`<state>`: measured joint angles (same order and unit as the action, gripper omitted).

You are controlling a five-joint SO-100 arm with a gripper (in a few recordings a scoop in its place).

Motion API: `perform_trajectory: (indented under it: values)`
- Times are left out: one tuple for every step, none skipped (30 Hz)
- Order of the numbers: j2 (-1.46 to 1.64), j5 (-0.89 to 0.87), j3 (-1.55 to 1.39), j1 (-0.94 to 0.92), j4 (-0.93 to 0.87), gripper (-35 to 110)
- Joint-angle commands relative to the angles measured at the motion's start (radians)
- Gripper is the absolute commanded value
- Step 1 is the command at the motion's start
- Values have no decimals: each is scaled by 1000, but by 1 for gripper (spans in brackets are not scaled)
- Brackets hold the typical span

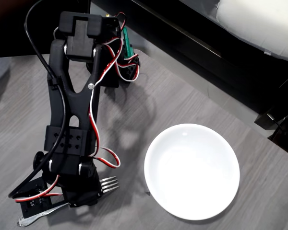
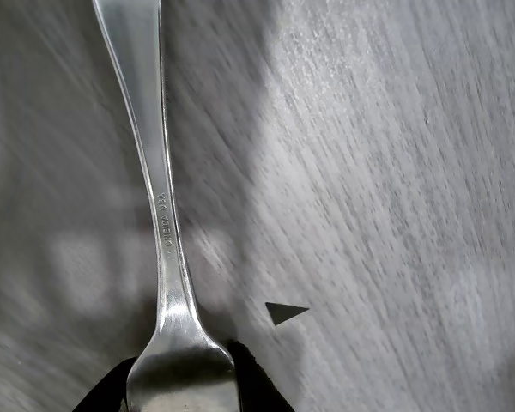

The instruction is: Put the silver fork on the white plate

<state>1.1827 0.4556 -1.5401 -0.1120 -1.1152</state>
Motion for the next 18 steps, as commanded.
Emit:
perform_trajectory:
  values:
    - [29, -8, 40, 0, -6, 0]
    - [32, -8, 40, 0, -8, 0]
    - [38, -8, 40, 0, -9, 0]
    - [49, -8, 40, -2, -14, 0]
    - [64, -8, 40, -3, -20, 0]
    - [84, -6, 40, -3, -28, 0]
    - [107, -6, 40, -3, -38, 0]
    - [133, -6, 43, -3, -49, 0]
    - [161, -8, 48, 3, -66, 0]
    - [190, -9, 54, 14, -84, 0]
    - [224, -14, 60, 26, -104, 0]
    - [259, -20, 61, 41, -123, 0]
    - [298, -25, 63, 61, -141, 0]
    - [337, -34, 63, 83, -155, 0]
    - [376, -41, 64, 109, -169, 0]
    - [407, -55, 71, 138, -190, 0]
    - [433, -72, 83, 172, -216, 0]
    - [454, -89, 92, 210, -242, 0]
